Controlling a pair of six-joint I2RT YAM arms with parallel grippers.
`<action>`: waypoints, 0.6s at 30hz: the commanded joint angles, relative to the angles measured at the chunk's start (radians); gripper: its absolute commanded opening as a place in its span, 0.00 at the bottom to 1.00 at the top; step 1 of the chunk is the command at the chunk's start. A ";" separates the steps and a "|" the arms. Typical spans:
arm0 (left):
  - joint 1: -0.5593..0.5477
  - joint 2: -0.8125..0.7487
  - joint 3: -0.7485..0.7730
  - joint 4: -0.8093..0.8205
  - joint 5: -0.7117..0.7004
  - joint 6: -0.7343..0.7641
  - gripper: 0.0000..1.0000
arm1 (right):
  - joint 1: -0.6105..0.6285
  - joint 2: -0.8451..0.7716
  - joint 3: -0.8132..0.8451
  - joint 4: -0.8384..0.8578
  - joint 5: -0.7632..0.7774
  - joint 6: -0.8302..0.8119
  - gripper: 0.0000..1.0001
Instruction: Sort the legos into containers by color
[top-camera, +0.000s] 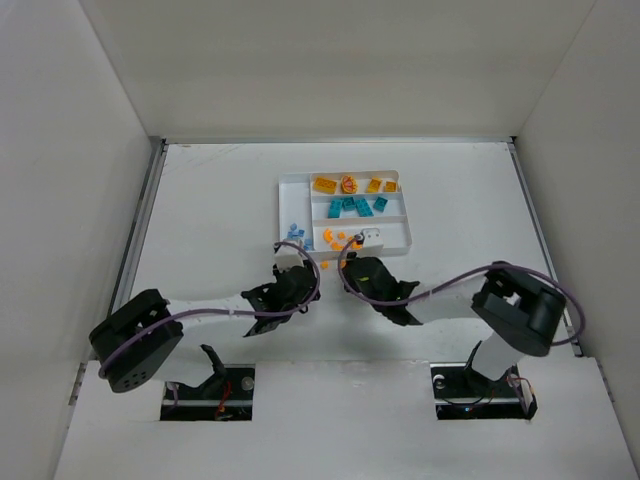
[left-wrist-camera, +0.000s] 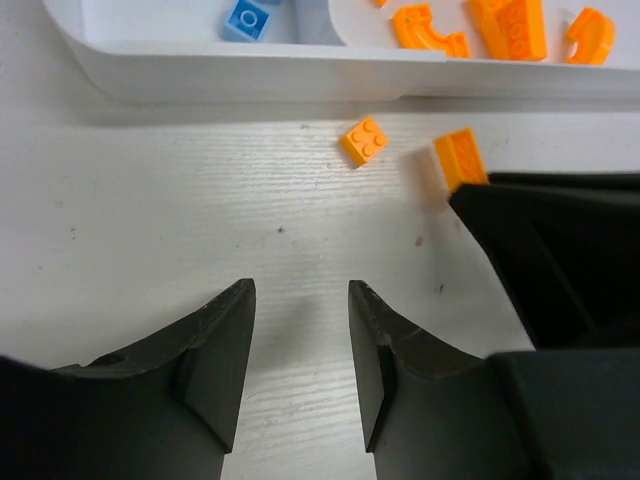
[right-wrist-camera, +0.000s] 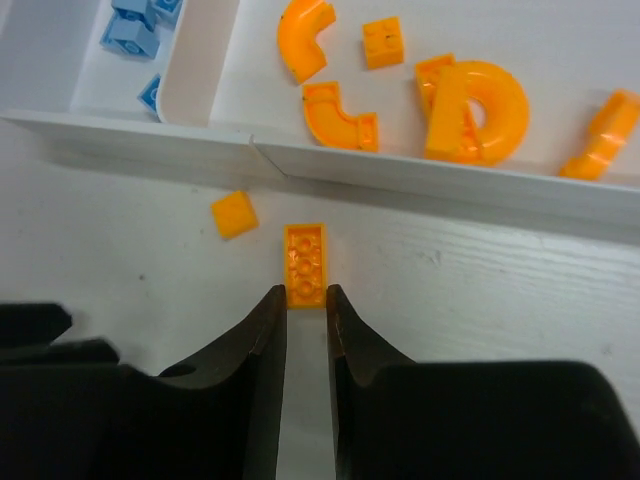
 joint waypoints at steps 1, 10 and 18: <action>0.001 0.027 0.074 0.041 -0.025 0.019 0.40 | 0.010 -0.174 -0.061 0.022 0.014 0.024 0.20; 0.007 0.212 0.209 0.062 -0.063 0.045 0.38 | -0.205 -0.265 0.007 -0.053 -0.046 -0.019 0.23; -0.010 0.350 0.323 0.007 -0.163 0.030 0.31 | -0.248 -0.279 0.018 -0.076 -0.071 -0.022 0.55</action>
